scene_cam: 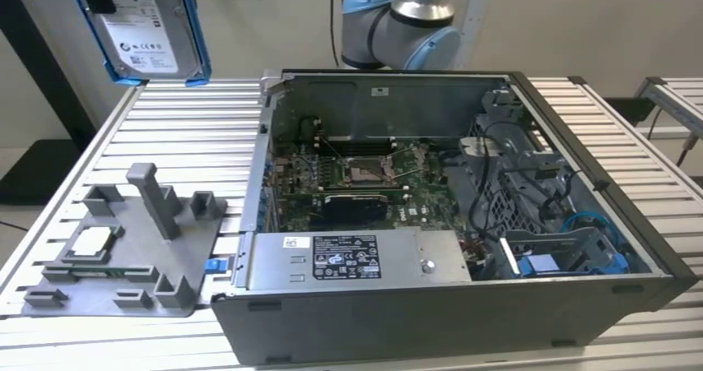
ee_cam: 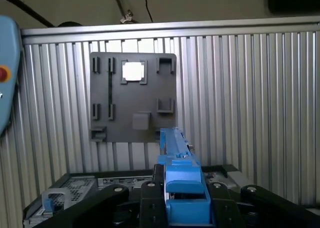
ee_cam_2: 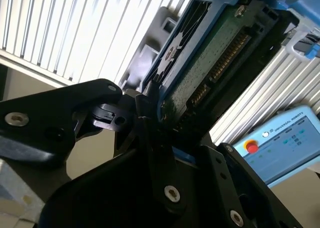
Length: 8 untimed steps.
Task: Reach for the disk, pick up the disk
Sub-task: 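Pick up the disk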
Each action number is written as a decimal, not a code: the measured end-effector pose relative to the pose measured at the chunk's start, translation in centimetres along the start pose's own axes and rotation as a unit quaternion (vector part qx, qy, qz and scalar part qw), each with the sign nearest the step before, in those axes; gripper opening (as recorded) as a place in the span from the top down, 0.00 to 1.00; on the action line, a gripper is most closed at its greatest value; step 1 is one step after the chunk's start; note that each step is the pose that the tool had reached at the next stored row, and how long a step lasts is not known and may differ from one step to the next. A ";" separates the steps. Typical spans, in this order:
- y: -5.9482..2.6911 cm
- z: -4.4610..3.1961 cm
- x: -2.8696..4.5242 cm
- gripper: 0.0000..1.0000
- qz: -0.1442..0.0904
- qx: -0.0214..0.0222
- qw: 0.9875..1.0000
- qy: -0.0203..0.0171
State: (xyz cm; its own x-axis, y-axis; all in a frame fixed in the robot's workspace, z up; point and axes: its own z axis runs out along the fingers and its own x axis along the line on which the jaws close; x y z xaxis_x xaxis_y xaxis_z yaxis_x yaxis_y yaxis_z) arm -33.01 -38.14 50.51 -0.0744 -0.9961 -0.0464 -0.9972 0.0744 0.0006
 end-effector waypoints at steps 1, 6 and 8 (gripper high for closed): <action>-0.28 0.03 -0.02 1.00 0.000 0.000 1.000 0.000; -1.47 0.14 -0.10 1.00 -0.001 0.000 1.000 0.001; -1.91 0.19 -0.13 1.00 -0.001 0.000 1.000 0.002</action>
State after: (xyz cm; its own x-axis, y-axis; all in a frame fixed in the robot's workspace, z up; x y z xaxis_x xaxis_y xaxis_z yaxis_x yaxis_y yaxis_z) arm -31.10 -38.14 50.32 -0.0731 -0.9964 -0.0434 -0.9973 0.0732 0.0004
